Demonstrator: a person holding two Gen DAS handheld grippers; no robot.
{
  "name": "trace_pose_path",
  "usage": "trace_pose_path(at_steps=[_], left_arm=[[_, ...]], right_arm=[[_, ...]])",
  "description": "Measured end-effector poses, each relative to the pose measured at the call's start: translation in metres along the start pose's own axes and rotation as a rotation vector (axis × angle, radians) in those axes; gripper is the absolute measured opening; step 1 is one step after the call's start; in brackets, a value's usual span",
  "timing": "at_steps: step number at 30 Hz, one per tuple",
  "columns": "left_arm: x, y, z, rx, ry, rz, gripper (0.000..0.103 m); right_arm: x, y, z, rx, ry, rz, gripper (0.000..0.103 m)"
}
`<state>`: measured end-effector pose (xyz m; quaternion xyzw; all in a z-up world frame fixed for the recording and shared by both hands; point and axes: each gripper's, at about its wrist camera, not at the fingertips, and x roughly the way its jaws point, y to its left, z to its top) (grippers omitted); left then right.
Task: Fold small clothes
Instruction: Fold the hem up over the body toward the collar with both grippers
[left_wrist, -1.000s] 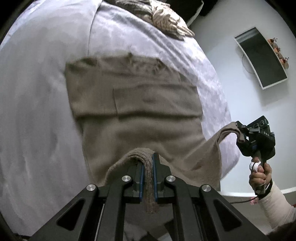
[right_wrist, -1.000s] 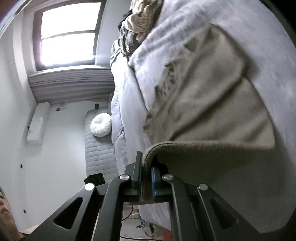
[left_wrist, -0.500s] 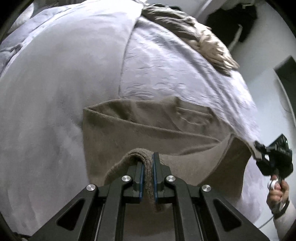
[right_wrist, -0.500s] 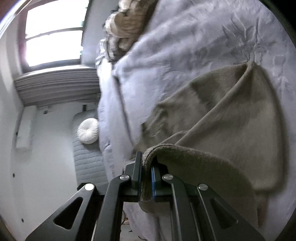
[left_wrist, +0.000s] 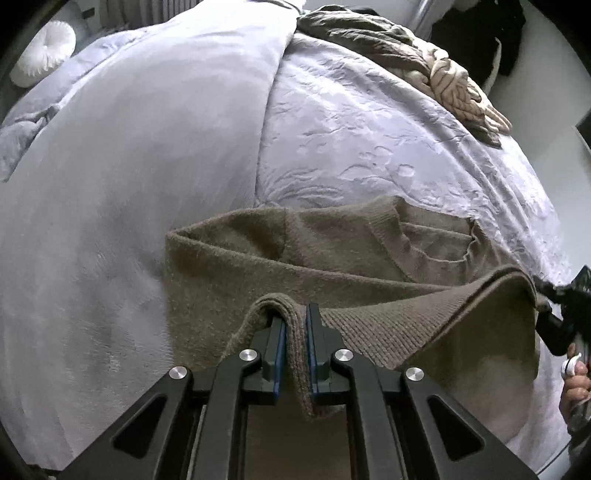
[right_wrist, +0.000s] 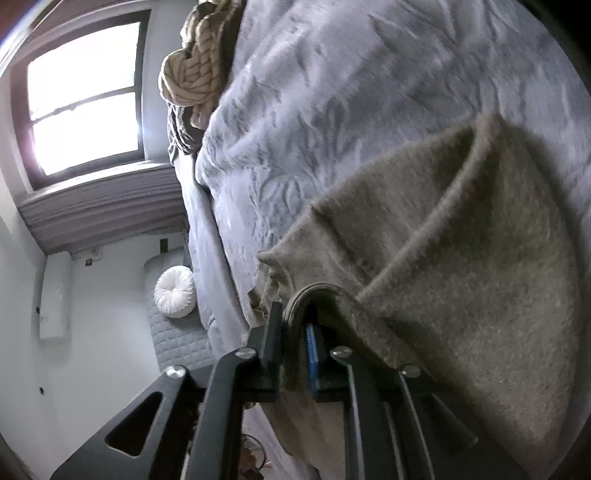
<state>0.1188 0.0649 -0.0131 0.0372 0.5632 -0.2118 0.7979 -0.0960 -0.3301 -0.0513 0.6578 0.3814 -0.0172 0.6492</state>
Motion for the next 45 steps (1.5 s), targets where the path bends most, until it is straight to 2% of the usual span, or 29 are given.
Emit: trace_pose_path(at_steps=[1,2,4,7,10,15,16,17,18,19,20,21,24,29,31,36,38,42,45], left_arm=[[-0.003,-0.001,0.000,-0.003,-0.005,-0.003,0.067],[-0.007,-0.002,0.001,-0.004,-0.022,0.012,0.103],[-0.021,-0.004,0.003,0.029,-0.092,0.084,0.102],[-0.024,-0.004,0.008,0.048,-0.089,0.114,0.102],[-0.018,-0.003,0.015,0.065,-0.078,0.149,0.102],[0.022,-0.005,0.027,0.064,0.009,0.127,0.102],[0.029,-0.006,0.028,0.070,0.013,0.125,0.097],[0.034,-0.007,0.029,0.074,0.013,0.128,0.074],[0.041,-0.008,0.030,0.079,0.025,0.136,0.059],[0.045,-0.009,0.029,0.080,0.040,0.137,0.028],[0.049,-0.008,0.028,0.077,0.058,0.128,0.007],[0.050,-0.008,0.027,0.072,0.059,0.104,0.007],[0.028,-0.010,0.024,0.063,0.000,0.065,0.007],[-0.004,-0.013,0.036,0.079,-0.078,0.037,0.007],[-0.002,-0.014,0.045,0.093,-0.094,0.053,0.007],[0.046,-0.011,0.046,0.063,-0.012,0.107,0.007],[0.060,-0.011,0.042,0.063,0.005,0.138,0.007],[0.059,-0.010,0.037,0.075,-0.022,0.143,0.007],[0.046,-0.006,0.038,0.063,-0.045,0.216,0.011]], right_arm=[[-0.004,0.006,0.000,-0.025,-0.004,-0.016,0.040],[-0.006,0.013,0.001,-0.059,-0.007,-0.034,0.054],[-0.010,0.024,0.003,-0.110,-0.014,-0.074,0.057],[-0.017,0.040,0.003,-0.208,-0.046,-0.196,0.057],[-0.012,0.056,0.003,-0.327,-0.054,-0.332,0.057],[0.018,0.059,0.004,-0.447,0.004,-0.498,0.057],[0.025,0.057,0.004,-0.464,0.023,-0.525,0.057],[0.033,0.057,0.001,-0.486,0.042,-0.556,0.053],[0.037,0.056,-0.004,-0.517,0.052,-0.592,0.040],[0.040,0.058,-0.009,-0.561,0.045,-0.656,0.029],[0.043,0.061,-0.013,-0.598,0.038,-0.702,0.007],[0.041,0.064,-0.018,-0.624,0.034,-0.705,0.007],[0.024,0.081,-0.030,-0.692,-0.018,-0.696,0.007],[0.006,0.113,-0.030,-0.764,-0.075,-0.678,0.007],[0.008,0.112,-0.023,-0.751,-0.088,-0.687,0.007],[0.037,0.072,0.002,-0.601,-0.050,-0.718,0.007],[0.040,0.057,0.008,-0.544,-0.046,-0.693,0.007],[0.031,0.050,0.012,-0.479,-0.075,-0.654,0.009],[0.025,0.057,0.009,-0.520,-0.103,-0.748,0.010]])
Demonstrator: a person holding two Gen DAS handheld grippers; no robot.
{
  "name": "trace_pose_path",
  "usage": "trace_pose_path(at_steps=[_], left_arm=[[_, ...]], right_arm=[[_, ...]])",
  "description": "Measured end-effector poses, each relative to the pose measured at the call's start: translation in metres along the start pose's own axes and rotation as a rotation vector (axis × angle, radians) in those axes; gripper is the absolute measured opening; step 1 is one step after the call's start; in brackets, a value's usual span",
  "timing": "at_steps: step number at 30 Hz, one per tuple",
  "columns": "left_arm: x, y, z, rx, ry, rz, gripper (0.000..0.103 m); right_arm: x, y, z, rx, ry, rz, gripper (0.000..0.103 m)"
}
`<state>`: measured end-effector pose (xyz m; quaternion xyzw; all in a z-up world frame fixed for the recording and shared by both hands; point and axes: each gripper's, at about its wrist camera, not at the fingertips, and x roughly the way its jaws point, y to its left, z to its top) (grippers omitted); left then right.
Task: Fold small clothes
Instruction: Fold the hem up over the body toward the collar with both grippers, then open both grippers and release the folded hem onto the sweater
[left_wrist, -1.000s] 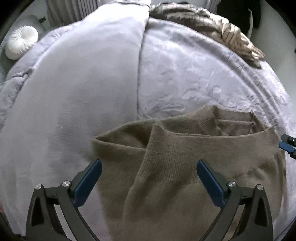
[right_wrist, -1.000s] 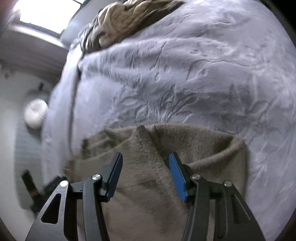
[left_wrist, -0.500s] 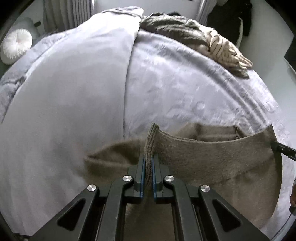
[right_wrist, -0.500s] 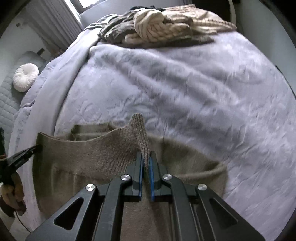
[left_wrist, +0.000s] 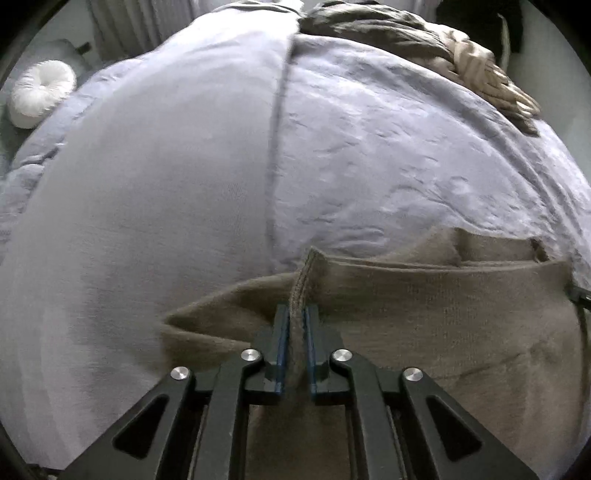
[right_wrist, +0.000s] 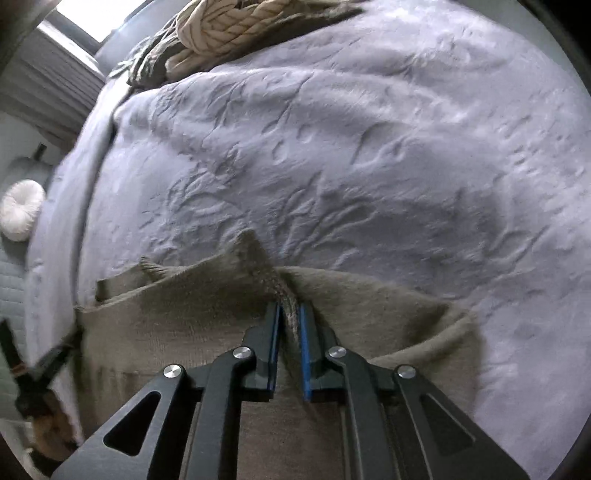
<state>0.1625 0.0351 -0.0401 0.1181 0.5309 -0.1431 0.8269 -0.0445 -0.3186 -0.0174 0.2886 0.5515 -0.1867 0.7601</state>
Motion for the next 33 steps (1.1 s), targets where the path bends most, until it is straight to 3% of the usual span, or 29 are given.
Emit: trace_pose_path(at_steps=[3,7,13,17,21,27,33], left_arm=[[-0.013,0.012,-0.001,-0.017,-0.009,0.087,0.011],[-0.034,0.026,-0.014,-0.020,0.021,-0.003,0.011],[-0.070,0.007,-0.069,0.054,0.065,-0.066,0.011],[-0.070,0.000,-0.110,0.067,0.138,-0.064,0.011],[-0.054,0.006,-0.139,0.050,0.206,-0.071,0.011],[-0.065,0.007,-0.152,0.063,0.205,-0.081,0.011],[-0.077,0.010,-0.158,0.030,0.210,-0.091,0.011]], right_arm=[[-0.016,-0.003,-0.002,0.004,-0.013,-0.083,0.010],[-0.043,-0.002,-0.026,-0.014,-0.014,-0.010,0.010],[-0.064,0.023,-0.097,-0.130,0.059,0.053,0.014],[-0.066,0.026,-0.144,-0.161,0.113,0.033,0.014],[-0.058,0.007,-0.178,-0.170,0.157,-0.046,0.013],[-0.073,-0.032,-0.189,-0.032,0.136,0.000,0.013],[-0.097,-0.046,-0.198,0.091,0.096,-0.037,0.013]])
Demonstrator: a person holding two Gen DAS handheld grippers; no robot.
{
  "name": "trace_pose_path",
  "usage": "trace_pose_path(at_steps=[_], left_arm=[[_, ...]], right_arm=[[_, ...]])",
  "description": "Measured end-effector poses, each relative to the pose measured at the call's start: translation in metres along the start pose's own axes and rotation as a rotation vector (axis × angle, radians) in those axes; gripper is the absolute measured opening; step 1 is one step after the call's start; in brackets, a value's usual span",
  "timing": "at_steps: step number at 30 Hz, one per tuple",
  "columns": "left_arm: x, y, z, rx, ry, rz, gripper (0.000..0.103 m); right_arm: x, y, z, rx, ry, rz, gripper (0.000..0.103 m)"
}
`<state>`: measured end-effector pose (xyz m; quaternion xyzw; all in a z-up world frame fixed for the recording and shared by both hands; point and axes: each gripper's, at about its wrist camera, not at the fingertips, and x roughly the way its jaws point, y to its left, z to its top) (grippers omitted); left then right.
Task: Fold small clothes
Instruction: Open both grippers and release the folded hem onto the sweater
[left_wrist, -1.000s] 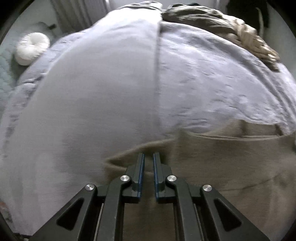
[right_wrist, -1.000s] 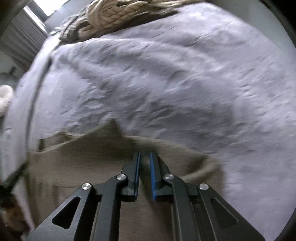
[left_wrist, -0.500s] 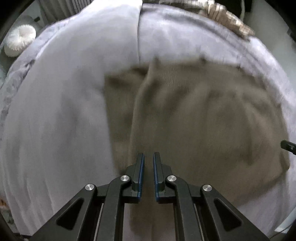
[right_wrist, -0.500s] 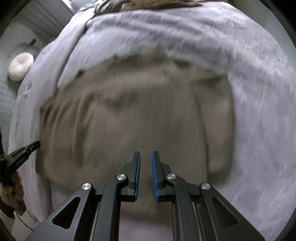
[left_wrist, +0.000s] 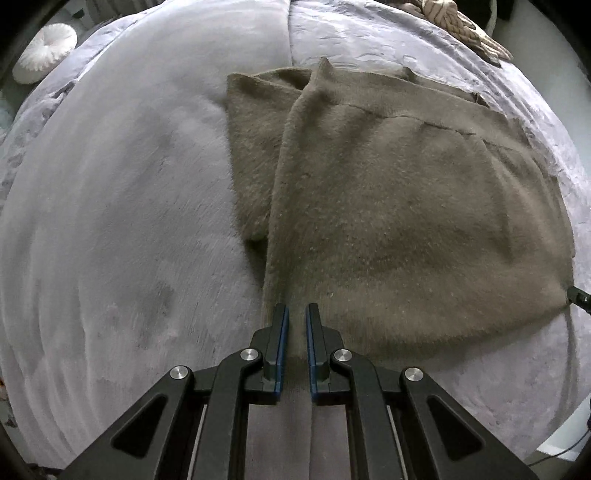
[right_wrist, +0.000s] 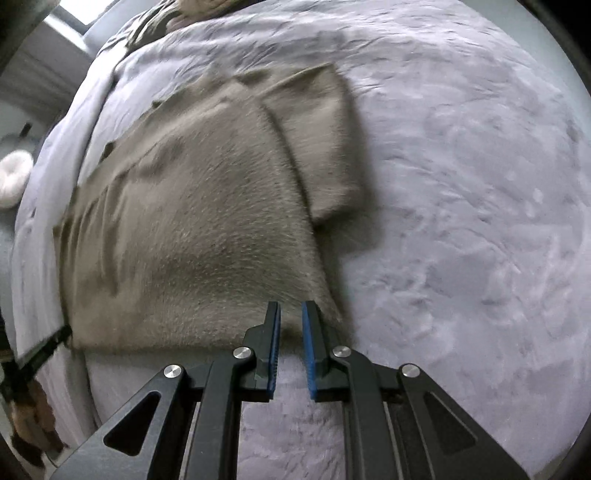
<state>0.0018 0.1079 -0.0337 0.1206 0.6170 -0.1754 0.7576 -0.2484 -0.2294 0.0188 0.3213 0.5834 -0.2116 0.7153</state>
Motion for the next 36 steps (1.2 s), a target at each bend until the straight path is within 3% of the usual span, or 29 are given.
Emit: trace_pose_path(at_steps=[4,7,8,9,11,18,26,34,35,36], left_arm=[[-0.009,0.007,-0.013,0.002,-0.010,0.039,0.011],[-0.018,0.015,-0.022,-0.018,-0.009,0.081,0.011],[-0.021,0.019,-0.023,-0.029,-0.009,0.069,0.011],[-0.024,0.022,-0.025,-0.034,-0.011,0.067,0.011],[-0.027,0.025,-0.027,-0.032,-0.012,0.075,0.011],[-0.023,0.039,-0.026,-0.074,0.002,0.087,0.011],[-0.019,0.042,-0.029,-0.088,-0.004,0.072,0.011],[-0.020,0.055,-0.027,-0.091,0.001,0.036,0.011],[-0.020,0.056,-0.027,-0.093,0.003,0.032,0.015],[-0.020,0.058,-0.027,-0.096,0.004,0.030,0.032]], right_arm=[[-0.004,0.001,-0.012,0.069,0.009,0.004,0.014],[-0.005,0.016,-0.023,0.092,0.035,0.098,0.015],[-0.003,0.026,-0.028,0.088,0.058,0.146,0.024],[0.002,0.036,-0.031,0.082,0.074,0.173,0.042],[0.012,0.064,-0.037,0.059,0.106,0.247,0.059],[0.046,0.161,-0.063,-0.075,0.239,0.420,0.059],[0.059,0.198,-0.068,-0.183,0.270,0.367,0.059],[0.053,0.191,-0.065,-0.190,0.235,0.309,0.065],[0.052,0.188,-0.064,-0.190,0.234,0.308,0.065],[0.052,0.187,-0.065,-0.190,0.233,0.306,0.065]])
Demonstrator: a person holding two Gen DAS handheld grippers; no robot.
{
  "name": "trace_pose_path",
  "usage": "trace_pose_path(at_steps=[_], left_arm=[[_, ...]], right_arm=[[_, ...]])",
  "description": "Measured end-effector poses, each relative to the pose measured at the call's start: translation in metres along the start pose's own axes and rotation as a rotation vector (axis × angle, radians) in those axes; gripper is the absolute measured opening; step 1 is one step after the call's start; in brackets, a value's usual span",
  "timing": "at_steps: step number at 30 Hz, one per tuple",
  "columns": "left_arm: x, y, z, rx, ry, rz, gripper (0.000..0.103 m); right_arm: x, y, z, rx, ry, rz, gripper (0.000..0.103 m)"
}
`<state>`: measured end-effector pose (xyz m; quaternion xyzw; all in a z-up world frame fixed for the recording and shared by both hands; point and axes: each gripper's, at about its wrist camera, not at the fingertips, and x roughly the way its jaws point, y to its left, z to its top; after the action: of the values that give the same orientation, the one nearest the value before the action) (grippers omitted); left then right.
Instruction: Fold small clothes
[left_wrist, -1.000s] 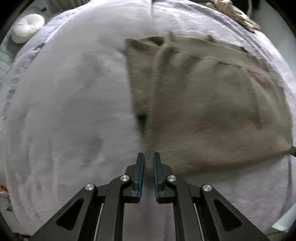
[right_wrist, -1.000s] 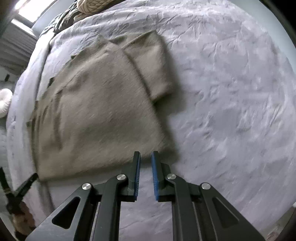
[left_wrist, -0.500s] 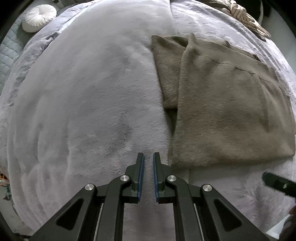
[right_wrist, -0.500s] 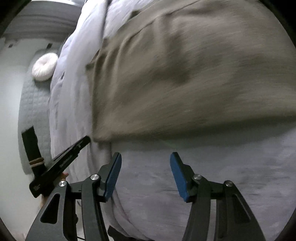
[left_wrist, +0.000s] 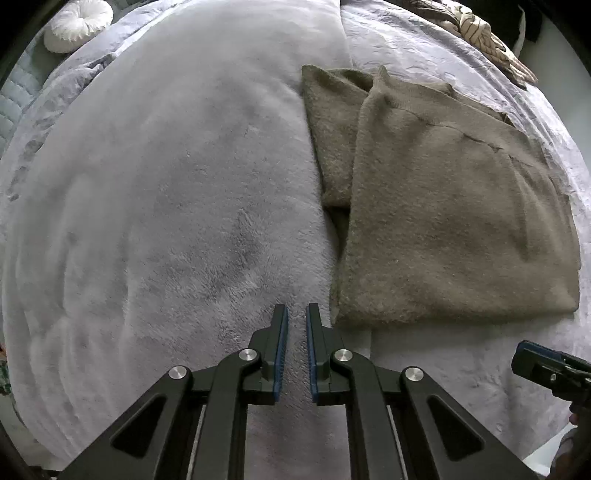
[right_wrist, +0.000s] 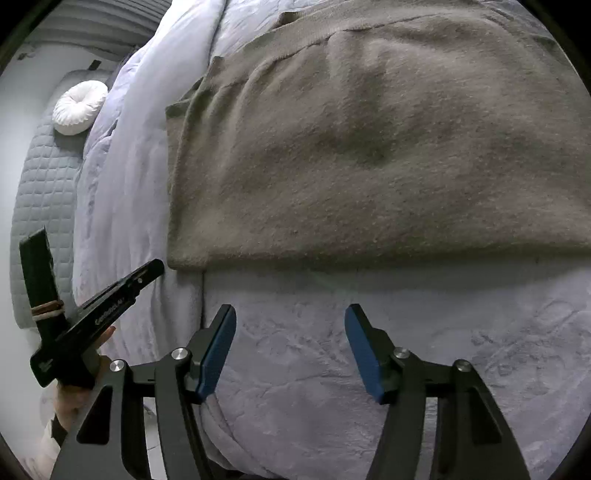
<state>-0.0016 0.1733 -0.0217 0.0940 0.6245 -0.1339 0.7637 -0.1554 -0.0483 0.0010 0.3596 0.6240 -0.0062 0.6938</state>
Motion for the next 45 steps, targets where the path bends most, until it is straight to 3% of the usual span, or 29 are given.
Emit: trace_pose_path(at_steps=[1,2,8,15,19,27,41,45], left_arm=[[0.001,0.001,0.003,-0.005,0.005,0.005,0.093],[0.001,0.003,0.004,-0.018,0.016,0.033,0.101],[-0.001,0.008,0.009,-0.032,-0.014,0.031,0.102],[0.004,0.017,0.017,-0.094,0.016,0.099,0.102],[0.004,0.016,0.019,-0.083,0.016,0.068,0.102],[0.002,0.025,0.018,-0.111,0.009,0.066,0.102],[0.012,0.046,0.010,-0.111,0.022,0.059,0.102],[0.007,0.056,0.010,-0.111,-0.003,-0.003,0.102]], right_arm=[[0.001,0.001,0.000,0.000,-0.001,0.000,0.065],[0.000,0.001,0.000,0.000,-0.002,0.000,0.065],[0.000,0.004,0.001,-0.007,-0.008,0.003,0.072],[0.001,0.010,0.004,-0.013,-0.005,0.009,0.076],[0.005,0.015,0.007,-0.005,0.003,0.035,0.076],[0.032,0.024,0.018,0.098,0.047,0.206,0.076],[0.081,0.030,0.029,0.263,0.092,0.397,0.076],[0.090,0.024,0.033,0.338,0.075,0.460,0.076]])
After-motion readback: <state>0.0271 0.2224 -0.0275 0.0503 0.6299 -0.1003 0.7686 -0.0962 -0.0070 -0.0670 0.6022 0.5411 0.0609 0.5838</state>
